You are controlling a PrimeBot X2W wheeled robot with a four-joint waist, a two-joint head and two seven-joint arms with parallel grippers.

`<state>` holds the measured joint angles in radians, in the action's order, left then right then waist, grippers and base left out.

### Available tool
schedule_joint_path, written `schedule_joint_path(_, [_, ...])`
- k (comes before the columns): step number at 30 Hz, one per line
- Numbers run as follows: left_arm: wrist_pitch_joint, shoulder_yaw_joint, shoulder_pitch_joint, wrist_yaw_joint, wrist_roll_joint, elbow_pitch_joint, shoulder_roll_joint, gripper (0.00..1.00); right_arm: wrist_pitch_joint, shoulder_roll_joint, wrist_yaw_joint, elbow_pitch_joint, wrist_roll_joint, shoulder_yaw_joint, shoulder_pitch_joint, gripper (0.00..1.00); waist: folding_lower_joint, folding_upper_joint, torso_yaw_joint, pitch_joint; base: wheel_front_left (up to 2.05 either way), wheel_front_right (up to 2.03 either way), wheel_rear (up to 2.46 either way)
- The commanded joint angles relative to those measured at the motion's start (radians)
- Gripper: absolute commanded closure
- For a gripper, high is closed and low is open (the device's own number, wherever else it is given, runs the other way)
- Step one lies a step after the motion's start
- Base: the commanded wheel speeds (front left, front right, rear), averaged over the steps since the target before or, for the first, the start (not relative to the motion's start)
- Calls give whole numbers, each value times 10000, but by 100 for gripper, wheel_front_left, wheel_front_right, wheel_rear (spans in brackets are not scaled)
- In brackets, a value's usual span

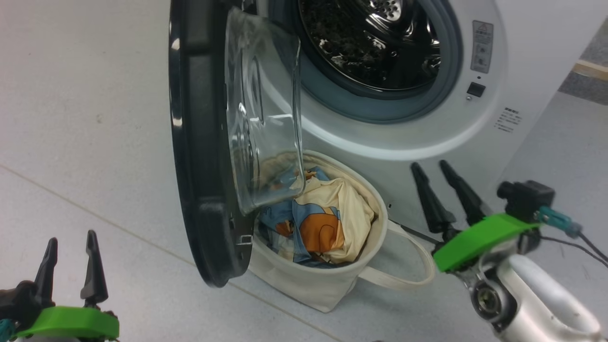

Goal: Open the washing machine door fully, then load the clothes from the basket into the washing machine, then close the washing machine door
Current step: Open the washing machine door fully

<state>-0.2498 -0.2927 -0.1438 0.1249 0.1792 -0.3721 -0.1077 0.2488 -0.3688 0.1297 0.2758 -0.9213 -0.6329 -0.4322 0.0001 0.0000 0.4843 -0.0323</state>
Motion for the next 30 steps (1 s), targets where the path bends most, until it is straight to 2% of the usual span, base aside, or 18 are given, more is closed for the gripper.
schedule_joint_path(1, [-120,-324,-209,56,20,367,-314,0,124,128,10,-356,693,391,342,0,0,0,-66,35,0,0,0])
schedule_joint_path(5, [-120,-311,-213,57,19,374,-322,0,127,660,10,-770,2764,1483,1314,0,0,0,-169,109,0,0,0])
schedule_joint_path(9, [-120,-296,-223,57,25,361,-319,0,128,1160,10,-1147,3983,1966,2021,0,0,0,-250,166,0,0,0])
schedule_joint_path(18, [-120,-277,-203,57,55,301,-286,0,129,1640,10,-1466,5014,2610,2433,0,0,0,-327,253,0,0,0])
schedule_joint_path(30, [-120,-207,-183,57,91,202,-316,0,129,1792,10,-1376,5029,2686,2522,0,0,0,-296,372,0,0,0])
